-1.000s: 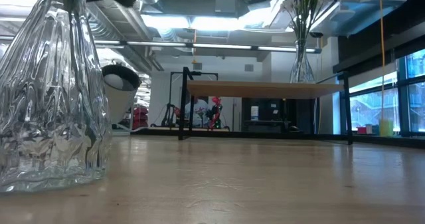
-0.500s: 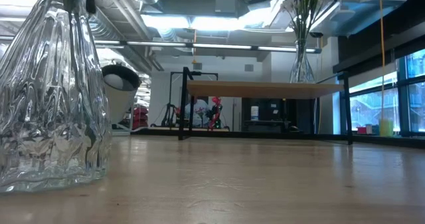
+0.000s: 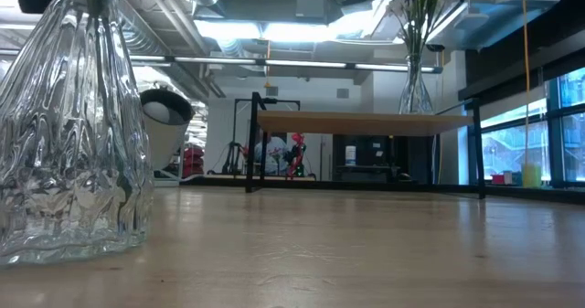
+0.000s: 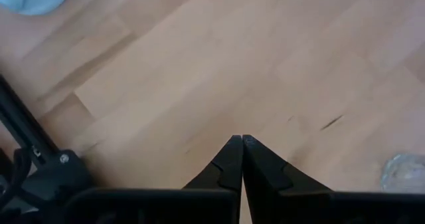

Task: Pick and place flowers into a vace then onto a shelf
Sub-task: Put the white flowers into the transparent vase

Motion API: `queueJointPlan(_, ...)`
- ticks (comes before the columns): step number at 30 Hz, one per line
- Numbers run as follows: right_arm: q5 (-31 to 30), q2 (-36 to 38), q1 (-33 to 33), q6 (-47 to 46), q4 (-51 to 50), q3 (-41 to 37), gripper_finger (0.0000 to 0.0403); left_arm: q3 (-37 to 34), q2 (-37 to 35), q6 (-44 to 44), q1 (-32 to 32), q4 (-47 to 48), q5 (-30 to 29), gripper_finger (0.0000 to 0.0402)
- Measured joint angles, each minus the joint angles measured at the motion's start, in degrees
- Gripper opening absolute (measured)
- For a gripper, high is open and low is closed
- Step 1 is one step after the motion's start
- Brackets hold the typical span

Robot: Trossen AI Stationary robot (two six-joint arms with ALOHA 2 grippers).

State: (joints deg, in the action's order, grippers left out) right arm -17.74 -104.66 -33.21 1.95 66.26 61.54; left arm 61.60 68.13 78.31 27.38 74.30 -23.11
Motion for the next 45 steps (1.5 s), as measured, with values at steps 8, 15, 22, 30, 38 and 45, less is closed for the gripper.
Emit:
queueJointPlan(8,-3.22,-6.82,0.09,2.78,-3.28,7.77,0.001,-1.39,-0.01,0.01,0.0,-0.9,0.82,0.0002)
queueJointPlan(15,-7.78,-8.34,0.31,4.58,-13.85,12.12,0.001,-1.39,-0.01,0.01,0.5,-1.09,0.82,0.0007)
queueJointPlan(22,-7.8,-8.29,1.32,2.45,-15.88,12.26,0.001,-1.39,-0.01,0.01,2.12,-1.21,0.77,0.0002)
queueJointPlan(30,-7.69,-8.29,2.27,0.1,-17.67,12.24,0.001,-1.39,-0.01,0.47,2.64,-1.27,0.08,0.0007)
queueJointPlan(38,-7.66,-8.29,2.35,-1.9,-18.68,12.24,0.001,-1.39,-0.01,0.47,2.64,-1.27,-0.28,0.0002)
queueJointPlan(45,-7.64,-8.29,2.36,-3.41,-19.09,12.24,0.001,-1.39,-0.01,0.49,2.64,-1.27,-1.3,0.0007)
